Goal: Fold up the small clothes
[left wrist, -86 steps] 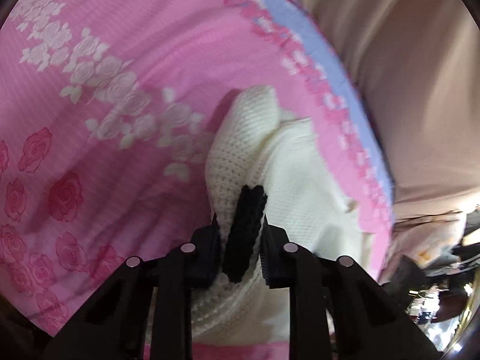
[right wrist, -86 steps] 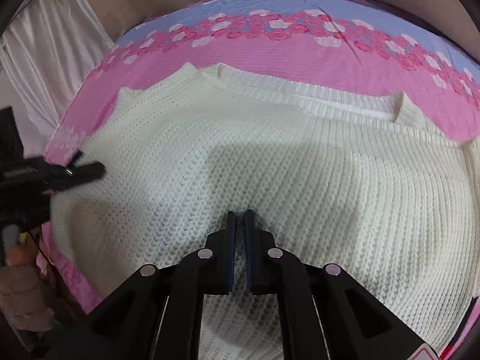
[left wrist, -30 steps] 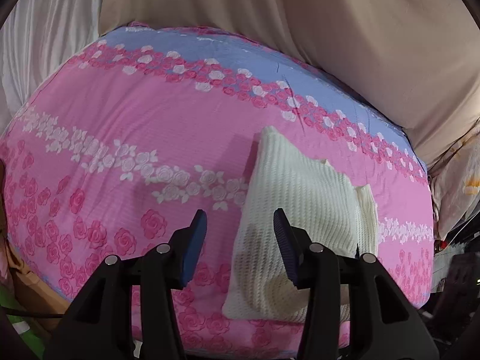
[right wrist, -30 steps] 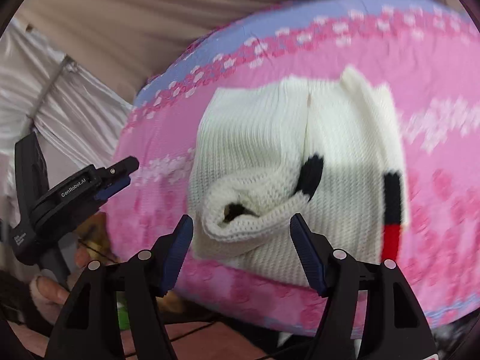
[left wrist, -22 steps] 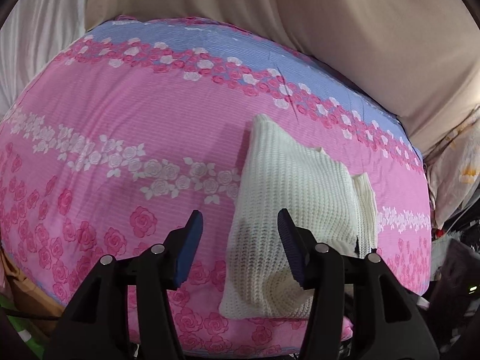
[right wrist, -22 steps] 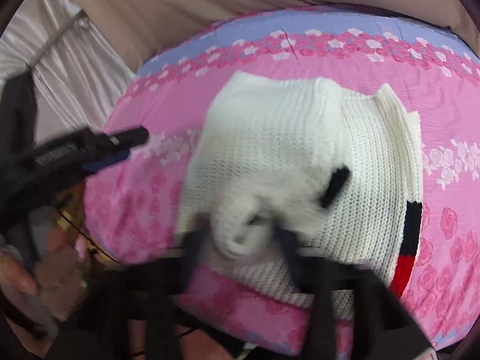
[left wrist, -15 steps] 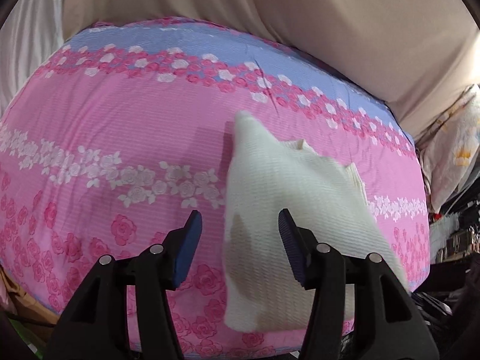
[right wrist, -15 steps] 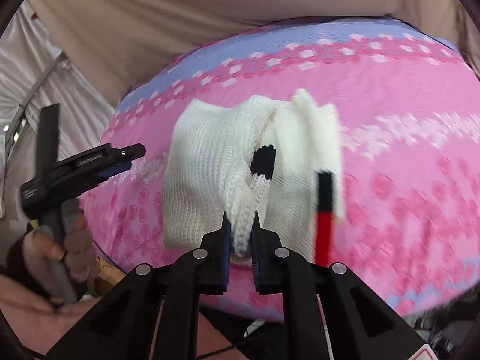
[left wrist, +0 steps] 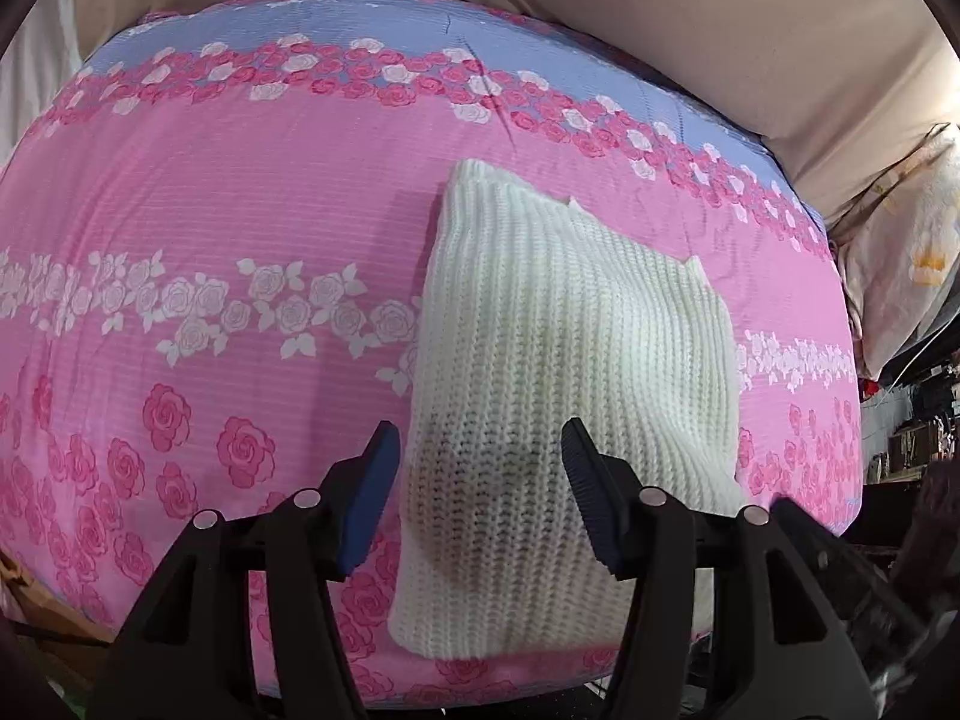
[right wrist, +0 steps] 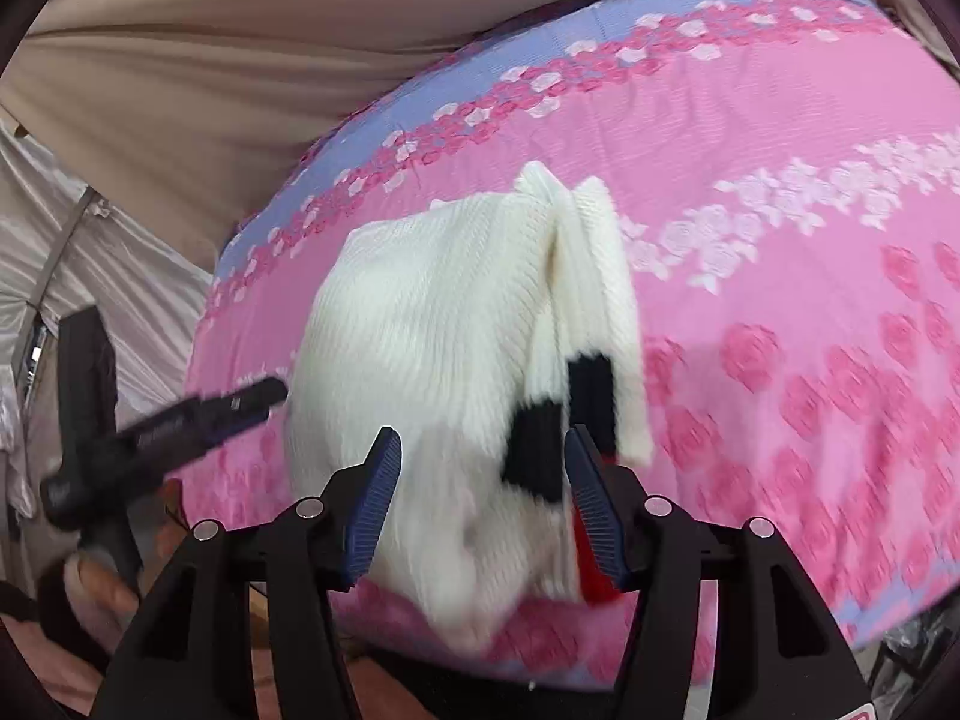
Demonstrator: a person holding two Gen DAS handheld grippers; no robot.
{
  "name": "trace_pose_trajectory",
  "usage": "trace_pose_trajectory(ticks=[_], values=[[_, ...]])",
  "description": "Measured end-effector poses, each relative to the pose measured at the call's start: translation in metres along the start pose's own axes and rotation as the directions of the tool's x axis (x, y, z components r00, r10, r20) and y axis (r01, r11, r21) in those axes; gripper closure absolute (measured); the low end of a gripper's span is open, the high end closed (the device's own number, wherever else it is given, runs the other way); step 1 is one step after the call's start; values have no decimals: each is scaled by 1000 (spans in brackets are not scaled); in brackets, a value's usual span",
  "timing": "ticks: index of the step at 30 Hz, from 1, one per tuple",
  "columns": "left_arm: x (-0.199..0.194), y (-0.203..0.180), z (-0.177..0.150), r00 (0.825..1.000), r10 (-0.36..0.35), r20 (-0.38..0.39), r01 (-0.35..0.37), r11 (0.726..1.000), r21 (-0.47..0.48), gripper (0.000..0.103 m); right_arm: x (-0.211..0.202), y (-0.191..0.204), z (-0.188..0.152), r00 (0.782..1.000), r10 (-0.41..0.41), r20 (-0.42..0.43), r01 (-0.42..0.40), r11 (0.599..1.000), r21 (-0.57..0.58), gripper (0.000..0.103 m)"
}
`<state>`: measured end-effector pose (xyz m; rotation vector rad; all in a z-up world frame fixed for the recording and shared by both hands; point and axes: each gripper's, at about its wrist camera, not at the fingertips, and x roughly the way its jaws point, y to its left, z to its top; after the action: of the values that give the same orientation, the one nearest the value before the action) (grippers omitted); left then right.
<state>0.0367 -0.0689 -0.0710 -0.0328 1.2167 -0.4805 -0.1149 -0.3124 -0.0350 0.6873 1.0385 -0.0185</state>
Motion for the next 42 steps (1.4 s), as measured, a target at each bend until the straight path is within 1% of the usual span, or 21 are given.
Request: trace_pose_trajectory(ticks=[4,6,8,9,10,12,15,16,18,20,22,23,25,28,32,34,36,37,38,40,42], values=[[-7,7,-3,999,25,24,-24,1000,-17,49,23,-5,19,997,60,-40,-58,997,50,46],[-9,11,-4,999,40,27,-39,999,-27,49,44,-10,20,997,13,-82,-8,998,66,46],[-9,17,-7,999,45,23,-44,998,-45,49,60,-13,16,995,27,-100,-18,996,87,48],[-10,20,-7,999,48,24,-47,997,-53,49,67,-12,16,994,41,-104,-31,995,91,55],[-10,21,-7,998,49,26,-48,997,-61,49,70,-10,16,993,46,-105,-37,996,87,85],[-13,23,-5,998,52,37,-49,996,-74,49,57,1,21,996,55,-63,-52,997,53,86],[-17,18,-2,997,44,58,-41,997,-61,49,2,21,35,996,48,71,-47,999,-15,87],[-18,15,-2,997,38,62,-35,998,-51,49,-17,25,38,993,32,114,-27,999,-42,87],[-15,7,-2,998,20,56,-18,1000,-25,48,-27,24,40,988,-51,144,65,993,-97,87],[-7,1,-3,1000,3,30,-3,1000,-14,48,-4,6,37,984,-148,101,160,979,-127,86],[3,-5,-3,1000,-14,0,14,1000,-6,48,43,-32,27,982,-183,-48,177,979,-97,84],[7,-6,-3,1000,-14,-13,13,1000,-1,48,49,-39,24,986,-155,-53,153,987,-53,82],[9,-11,-4,1000,-11,-23,11,1000,14,48,29,-36,25,994,-105,0,105,994,12,79],[5,-18,-7,1000,7,-5,-6,999,51,48,-15,-10,18,995,-73,73,74,997,-3,77],[0,-25,-10,1000,1,11,-2,997,74,48,-33,21,-13,1000,-15,9,15,996,-93,77],[3,-30,-10,1000,5,4,-5,996,91,47,-16,27,-31,997,-60,-44,52,986,-160,77],[16,-33,-10,999,6,-44,-2,995,97,46,16,15,-46,984,-151,-95,130,972,-196,83],[24,-33,-12,997,10,-71,-3,995,99,45,32,0,-51,971,-205,-120,181,965,-188,93],[32,-33,-14,996,19,-91,-10,995,102,43,38,-14,-53,969,-210,-130,189,970,-156,103],[39,-34,-16,994,44,-96,-32,992,119,42,27,-25,-49,981,-146,-126,140,989,-51,103],[35,-37,-16,996,55,-73,-44,989,140,42,2,-16,-47,991,-113,-73,111,993,-34,103]])
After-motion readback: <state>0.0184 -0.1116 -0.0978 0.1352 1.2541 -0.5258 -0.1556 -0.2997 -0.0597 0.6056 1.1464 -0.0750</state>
